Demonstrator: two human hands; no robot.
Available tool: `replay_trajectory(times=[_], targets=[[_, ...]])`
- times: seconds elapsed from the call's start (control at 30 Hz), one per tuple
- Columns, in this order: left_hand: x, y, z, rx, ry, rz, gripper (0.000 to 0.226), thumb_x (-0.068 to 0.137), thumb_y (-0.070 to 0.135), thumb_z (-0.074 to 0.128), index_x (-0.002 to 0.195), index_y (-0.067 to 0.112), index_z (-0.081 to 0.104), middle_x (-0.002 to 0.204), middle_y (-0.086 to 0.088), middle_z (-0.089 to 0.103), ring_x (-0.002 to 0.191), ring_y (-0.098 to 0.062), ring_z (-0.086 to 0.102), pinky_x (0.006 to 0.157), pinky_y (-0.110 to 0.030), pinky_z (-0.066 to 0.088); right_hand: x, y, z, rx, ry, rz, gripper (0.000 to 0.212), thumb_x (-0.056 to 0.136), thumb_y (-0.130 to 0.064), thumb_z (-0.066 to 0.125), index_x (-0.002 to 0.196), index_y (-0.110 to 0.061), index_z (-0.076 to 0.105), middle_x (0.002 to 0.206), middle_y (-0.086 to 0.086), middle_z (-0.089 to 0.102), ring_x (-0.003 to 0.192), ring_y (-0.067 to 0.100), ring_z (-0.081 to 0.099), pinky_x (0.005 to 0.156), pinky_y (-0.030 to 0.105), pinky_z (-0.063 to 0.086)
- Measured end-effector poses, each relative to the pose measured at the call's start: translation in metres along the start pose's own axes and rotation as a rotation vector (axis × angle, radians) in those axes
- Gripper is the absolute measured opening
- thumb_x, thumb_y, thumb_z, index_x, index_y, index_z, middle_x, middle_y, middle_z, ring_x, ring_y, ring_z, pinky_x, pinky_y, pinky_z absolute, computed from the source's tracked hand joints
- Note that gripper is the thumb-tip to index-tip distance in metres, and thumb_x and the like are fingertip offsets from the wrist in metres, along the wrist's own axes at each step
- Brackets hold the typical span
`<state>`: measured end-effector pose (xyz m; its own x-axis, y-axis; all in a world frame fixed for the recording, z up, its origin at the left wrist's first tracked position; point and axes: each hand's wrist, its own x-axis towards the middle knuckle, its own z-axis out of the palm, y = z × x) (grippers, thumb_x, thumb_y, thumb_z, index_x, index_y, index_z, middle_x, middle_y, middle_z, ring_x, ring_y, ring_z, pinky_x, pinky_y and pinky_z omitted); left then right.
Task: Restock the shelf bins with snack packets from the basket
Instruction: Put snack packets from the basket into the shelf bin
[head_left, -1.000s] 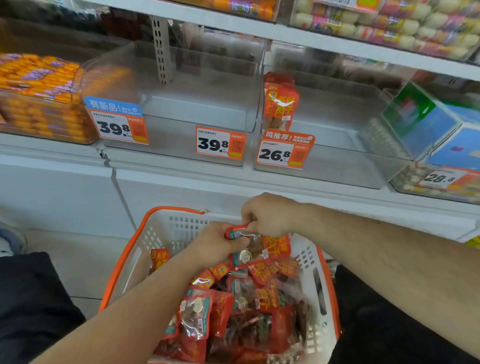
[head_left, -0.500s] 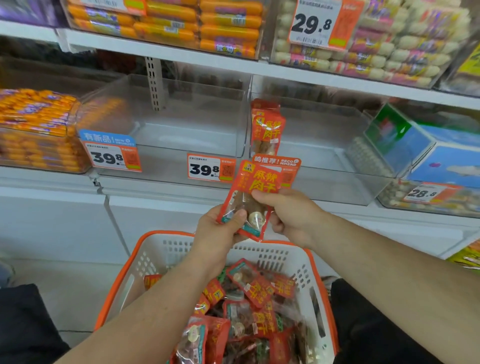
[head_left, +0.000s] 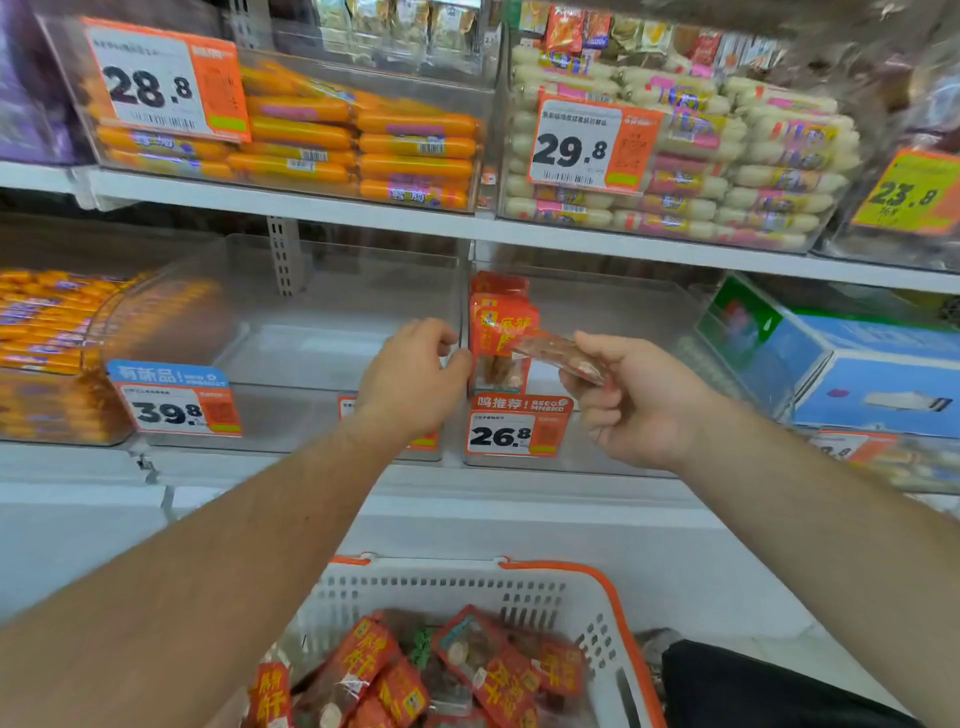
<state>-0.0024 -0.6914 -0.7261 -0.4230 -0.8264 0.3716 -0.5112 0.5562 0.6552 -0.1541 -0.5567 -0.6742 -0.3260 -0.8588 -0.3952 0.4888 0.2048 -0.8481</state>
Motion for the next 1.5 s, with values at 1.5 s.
replay_trajectory(times=[1.5], targets=[[0.011,-0.011,0.032,0.479,-0.153,0.054,0.056,0.1,0.057,0.014,0.136,0.021,0.037,0.121,-0.004,0.061,0.104,-0.024,0.062,0.084,-0.038,0.049,0.173,0.007,-0.003,-0.898,0.284,-0.186,0.03,0.084,-0.032,0.076,0.101,-0.009,0.067,0.088,0.005,0.073,0.077,0.017,0.073,0.081,0.036,0.059]])
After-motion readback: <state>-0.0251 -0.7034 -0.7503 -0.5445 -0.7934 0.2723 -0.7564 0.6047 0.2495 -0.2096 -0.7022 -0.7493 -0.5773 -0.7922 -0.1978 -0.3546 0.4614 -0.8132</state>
